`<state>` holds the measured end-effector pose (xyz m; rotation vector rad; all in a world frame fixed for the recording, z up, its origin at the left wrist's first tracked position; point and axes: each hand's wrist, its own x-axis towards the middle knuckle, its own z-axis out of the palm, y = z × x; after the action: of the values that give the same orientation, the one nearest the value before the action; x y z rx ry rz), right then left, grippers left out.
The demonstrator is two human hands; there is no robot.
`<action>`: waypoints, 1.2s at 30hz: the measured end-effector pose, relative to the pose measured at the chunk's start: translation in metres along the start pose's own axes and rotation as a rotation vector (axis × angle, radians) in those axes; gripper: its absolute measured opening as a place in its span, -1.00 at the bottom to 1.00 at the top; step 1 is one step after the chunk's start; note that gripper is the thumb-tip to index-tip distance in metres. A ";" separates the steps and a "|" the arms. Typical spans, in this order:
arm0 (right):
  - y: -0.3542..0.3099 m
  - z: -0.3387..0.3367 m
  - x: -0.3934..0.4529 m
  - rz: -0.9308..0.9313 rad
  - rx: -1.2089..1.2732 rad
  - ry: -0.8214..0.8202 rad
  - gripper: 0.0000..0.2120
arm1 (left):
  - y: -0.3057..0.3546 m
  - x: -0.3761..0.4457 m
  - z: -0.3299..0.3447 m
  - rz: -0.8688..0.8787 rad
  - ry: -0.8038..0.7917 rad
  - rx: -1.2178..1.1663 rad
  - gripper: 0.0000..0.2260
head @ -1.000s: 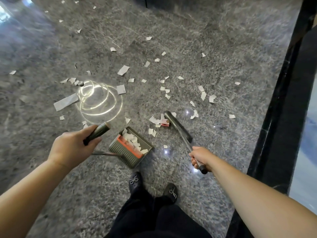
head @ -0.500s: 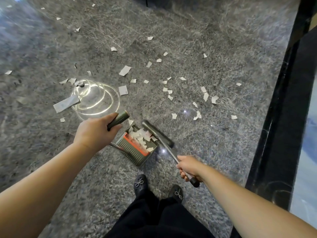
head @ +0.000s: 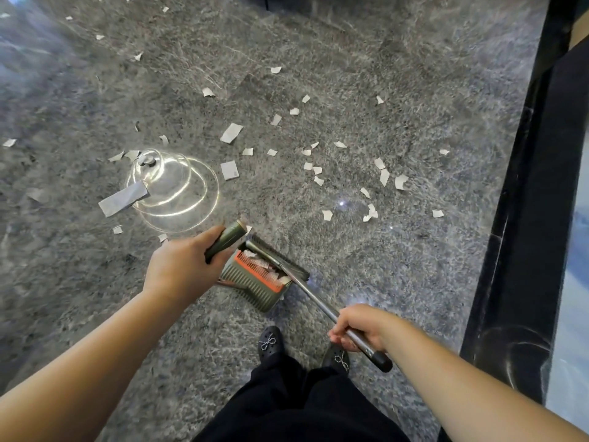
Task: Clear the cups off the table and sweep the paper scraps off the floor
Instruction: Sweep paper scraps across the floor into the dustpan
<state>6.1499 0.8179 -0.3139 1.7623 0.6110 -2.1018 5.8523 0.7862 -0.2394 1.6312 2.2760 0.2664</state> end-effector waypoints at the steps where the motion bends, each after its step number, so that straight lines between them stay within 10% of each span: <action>1: 0.000 0.003 0.004 -0.007 0.028 0.029 -0.83 | 0.000 0.000 0.001 0.009 0.000 0.007 -0.62; 10: 0.015 0.017 0.010 -0.212 -0.374 0.197 -0.44 | -0.002 0.001 0.001 0.008 -0.014 0.003 -0.61; 36: 0.026 -0.039 0.003 -0.229 -0.746 0.447 -0.43 | -0.015 0.001 -0.013 -0.024 -0.044 -0.032 -0.59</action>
<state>6.1957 0.8163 -0.3250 1.7300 1.5384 -1.2884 5.8339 0.7824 -0.2324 1.5775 2.2462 0.2574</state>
